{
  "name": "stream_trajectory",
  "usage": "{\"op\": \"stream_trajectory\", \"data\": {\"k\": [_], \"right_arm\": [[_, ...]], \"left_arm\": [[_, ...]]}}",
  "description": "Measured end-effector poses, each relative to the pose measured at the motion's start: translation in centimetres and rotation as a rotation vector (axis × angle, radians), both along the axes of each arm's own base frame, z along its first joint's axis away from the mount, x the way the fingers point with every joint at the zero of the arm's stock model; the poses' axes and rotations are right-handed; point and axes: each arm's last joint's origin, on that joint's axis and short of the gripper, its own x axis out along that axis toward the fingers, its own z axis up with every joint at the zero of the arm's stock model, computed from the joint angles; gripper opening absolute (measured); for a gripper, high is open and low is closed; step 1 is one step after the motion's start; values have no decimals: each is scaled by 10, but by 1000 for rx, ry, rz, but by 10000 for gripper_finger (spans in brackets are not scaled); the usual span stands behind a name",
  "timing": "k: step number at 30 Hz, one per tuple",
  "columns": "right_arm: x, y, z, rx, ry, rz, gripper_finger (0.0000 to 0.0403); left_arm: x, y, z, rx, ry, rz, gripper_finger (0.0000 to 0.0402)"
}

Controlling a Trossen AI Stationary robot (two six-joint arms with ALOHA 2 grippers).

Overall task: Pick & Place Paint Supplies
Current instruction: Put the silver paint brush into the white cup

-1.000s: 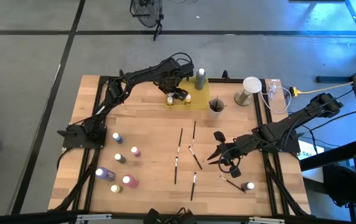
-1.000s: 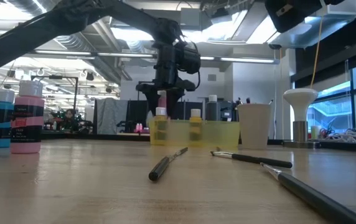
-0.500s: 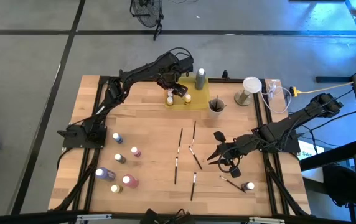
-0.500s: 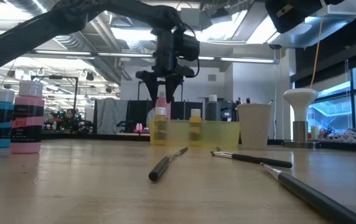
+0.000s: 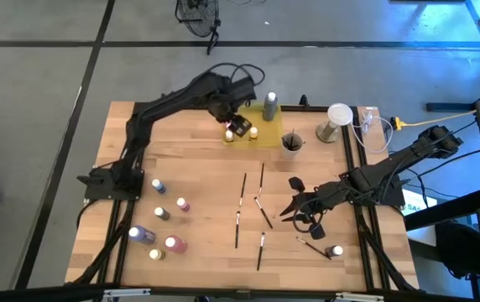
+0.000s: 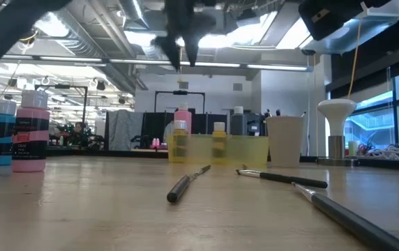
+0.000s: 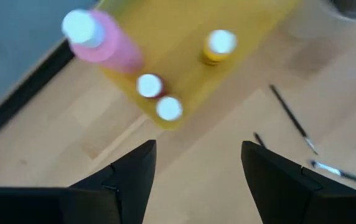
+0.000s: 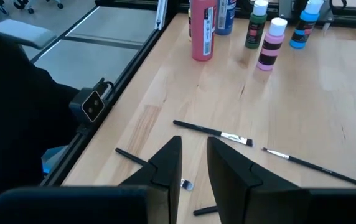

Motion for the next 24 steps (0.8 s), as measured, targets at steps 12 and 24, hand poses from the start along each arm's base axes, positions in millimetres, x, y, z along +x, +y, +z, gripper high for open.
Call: {"op": "stream_trajectory", "data": {"k": [12, 24], "right_arm": [[7, 4, -15, -7, 78, -17, 78], [15, 11, -35, 5, 173, -45, 78]], "left_arm": [[-15, -166, 47, 177, -138, -284, 231], [-24, -281, 32, 291, -181, -494, 231]]}}
